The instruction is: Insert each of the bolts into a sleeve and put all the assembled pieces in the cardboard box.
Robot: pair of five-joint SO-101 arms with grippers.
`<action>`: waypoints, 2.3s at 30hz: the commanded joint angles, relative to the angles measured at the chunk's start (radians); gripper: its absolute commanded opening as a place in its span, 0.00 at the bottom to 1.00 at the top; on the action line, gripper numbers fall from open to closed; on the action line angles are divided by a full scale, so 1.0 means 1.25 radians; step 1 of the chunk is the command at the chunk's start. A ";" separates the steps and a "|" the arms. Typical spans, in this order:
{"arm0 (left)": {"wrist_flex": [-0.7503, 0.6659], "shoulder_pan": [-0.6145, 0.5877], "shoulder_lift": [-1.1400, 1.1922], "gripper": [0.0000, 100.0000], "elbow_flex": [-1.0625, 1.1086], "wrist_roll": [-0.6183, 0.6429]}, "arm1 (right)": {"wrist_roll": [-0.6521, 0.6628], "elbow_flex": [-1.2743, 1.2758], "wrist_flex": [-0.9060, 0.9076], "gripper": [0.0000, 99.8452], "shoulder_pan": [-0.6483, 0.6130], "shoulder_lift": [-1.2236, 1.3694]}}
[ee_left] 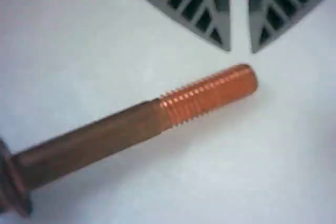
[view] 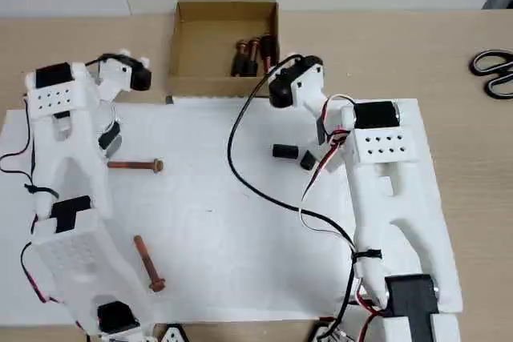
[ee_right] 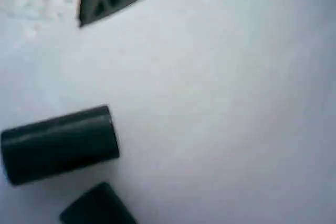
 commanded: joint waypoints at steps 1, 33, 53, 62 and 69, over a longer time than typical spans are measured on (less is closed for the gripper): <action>0.018 0.004 -0.025 0.01 -0.031 -0.102 | 0.028 -0.026 -0.012 0.23 -0.008 0.019; 0.018 0.108 0.041 0.16 -0.013 -0.586 | -0.049 -0.021 -0.003 0.23 -0.003 0.040; -0.037 0.158 0.141 0.16 -0.014 -0.621 | -0.049 -0.025 0.015 0.23 -0.003 0.035; -0.054 0.156 0.167 0.15 -0.052 -0.621 | -0.049 -0.026 0.034 0.23 -0.003 0.035; -0.053 0.157 0.167 0.11 -0.075 -0.621 | -0.049 -0.026 0.033 0.23 -0.003 0.035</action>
